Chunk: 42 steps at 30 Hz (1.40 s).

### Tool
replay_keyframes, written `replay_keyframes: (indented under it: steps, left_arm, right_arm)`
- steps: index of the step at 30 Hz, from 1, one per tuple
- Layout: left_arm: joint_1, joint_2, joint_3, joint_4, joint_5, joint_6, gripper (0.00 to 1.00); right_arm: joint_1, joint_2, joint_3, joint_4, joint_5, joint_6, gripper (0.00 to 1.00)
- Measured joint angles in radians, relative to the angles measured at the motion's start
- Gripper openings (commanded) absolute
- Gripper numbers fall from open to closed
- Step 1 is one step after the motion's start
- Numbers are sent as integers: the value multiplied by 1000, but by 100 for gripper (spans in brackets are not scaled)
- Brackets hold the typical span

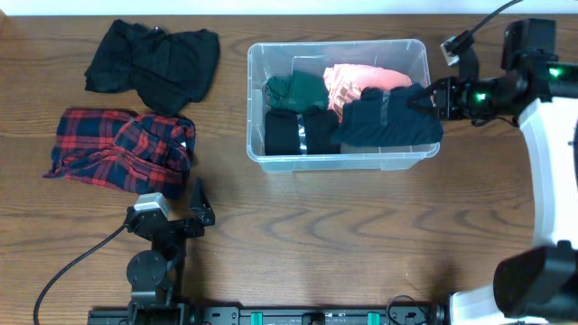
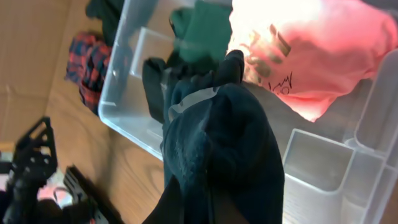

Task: Pack container
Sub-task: 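Lower the black garment into the bin's right side and press it down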

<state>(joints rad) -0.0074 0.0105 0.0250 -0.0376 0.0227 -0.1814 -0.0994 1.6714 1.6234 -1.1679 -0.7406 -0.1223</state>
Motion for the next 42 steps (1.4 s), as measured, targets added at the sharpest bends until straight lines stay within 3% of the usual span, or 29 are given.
replay_keyframes:
  steps: [11,12,14,18,20,23,26,28,31,33,35,42]
  left_arm:
    - [0,0,0,0,0,0,98]
    - [0,0,0,0,0,0,98]
    - [0,0,0,0,0,0,98]
    - [0,0,0,0,0,0,98]
    - [0,0,0,0,0,0,98]
    - [0,0,0,0,0,0,98]
    - [0,0,0,0,0,0,98]
    - [0,0,0,0,0,0,98]
    - [0,0,0,0,0,0,98]
    - [0,0,0,0,0,0,98]
    - [0,0,0,0,0,0,98]
    - [0,0,0,0,0,0,98]
  right_arm:
    - [79,59,0,-2,20,-114,1]
    - [85,60,0,-3,32,-116,6]
    - [90,60,0,-3,63,-111,31]
    - [89,60,1,1,130,-99,65]
    - [90,60,1,6,157,-85,72]
    - [89,60,3,12,196,-76,74]
    - [90,60,22,12,231,-73,74]
    - [90,60,48,13,250,-75,68]
    - [95,61,87,16,271,-87,42]
    - [109,61,100,16,290,-85,18]
    - [135,61,100,9,313,-89,4]
    - [274,84,99,-66,448,-80,1]
